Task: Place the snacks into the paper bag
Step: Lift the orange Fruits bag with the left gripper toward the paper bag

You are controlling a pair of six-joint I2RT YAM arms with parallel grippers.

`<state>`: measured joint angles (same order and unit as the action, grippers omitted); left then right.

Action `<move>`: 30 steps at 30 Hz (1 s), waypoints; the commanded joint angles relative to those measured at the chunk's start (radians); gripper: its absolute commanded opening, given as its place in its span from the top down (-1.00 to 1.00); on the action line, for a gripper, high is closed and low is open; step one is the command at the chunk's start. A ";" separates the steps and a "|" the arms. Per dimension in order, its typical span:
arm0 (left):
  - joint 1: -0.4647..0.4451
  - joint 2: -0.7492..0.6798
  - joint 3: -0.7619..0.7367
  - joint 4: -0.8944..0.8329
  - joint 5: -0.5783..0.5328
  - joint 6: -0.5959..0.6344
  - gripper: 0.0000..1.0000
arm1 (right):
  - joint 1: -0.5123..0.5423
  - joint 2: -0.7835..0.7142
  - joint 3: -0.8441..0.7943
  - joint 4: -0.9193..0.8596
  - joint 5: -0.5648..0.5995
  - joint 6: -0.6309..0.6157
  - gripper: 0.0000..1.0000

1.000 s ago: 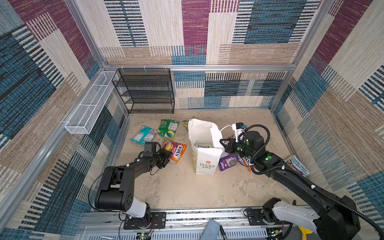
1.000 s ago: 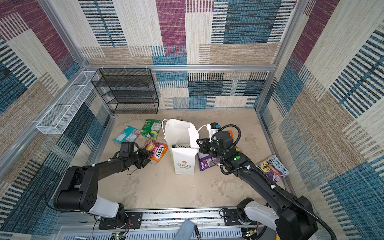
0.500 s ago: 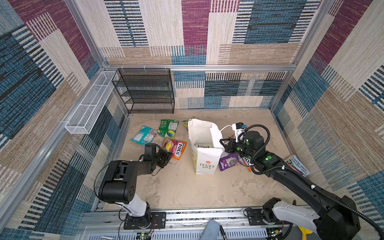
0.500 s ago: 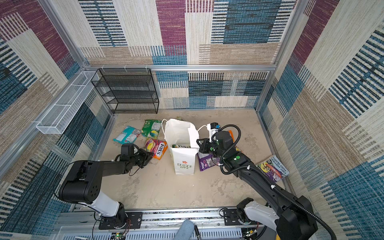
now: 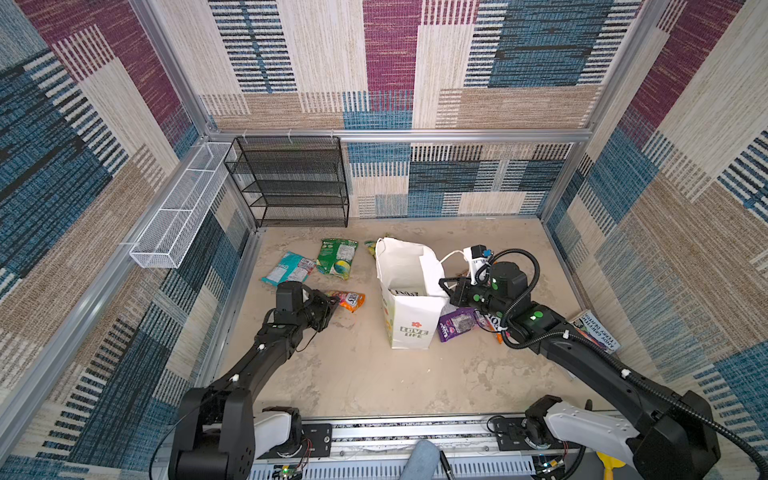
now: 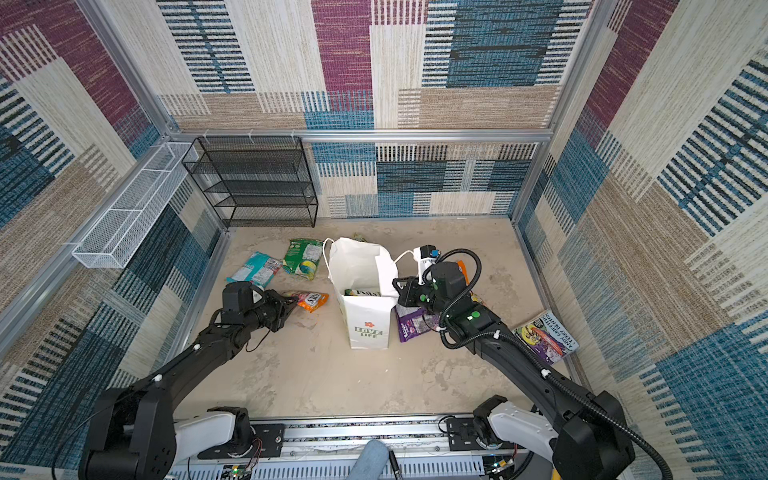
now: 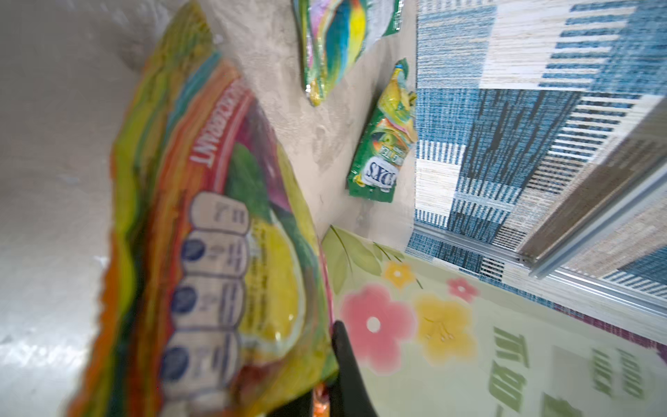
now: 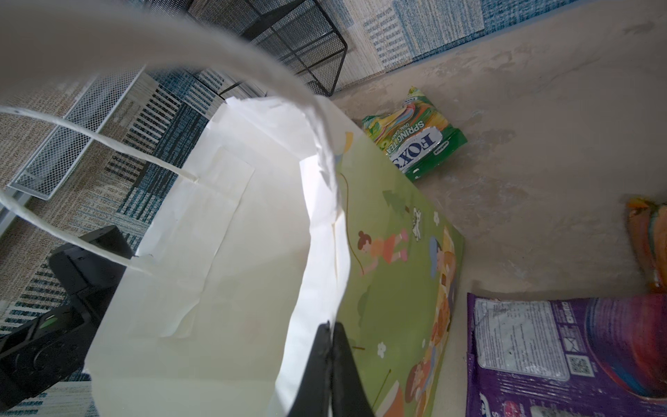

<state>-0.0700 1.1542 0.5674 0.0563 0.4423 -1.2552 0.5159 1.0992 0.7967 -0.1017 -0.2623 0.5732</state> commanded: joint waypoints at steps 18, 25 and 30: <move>0.001 -0.267 0.452 -0.628 -0.034 0.234 1.00 | 0.001 -0.008 0.002 -0.001 -0.011 -0.006 1.00; -0.026 -0.273 0.655 -0.664 -0.011 0.244 1.00 | 0.000 -0.010 0.032 -0.031 -0.006 0.001 1.00; -0.067 -0.198 0.864 -0.669 0.016 0.275 1.00 | 0.001 -0.014 0.055 -0.056 0.010 -0.012 1.00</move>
<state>-0.1211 0.9237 1.3437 -0.6399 0.4255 -1.0306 0.5159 1.0920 0.8360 -0.1440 -0.2615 0.5739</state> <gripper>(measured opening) 0.098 0.051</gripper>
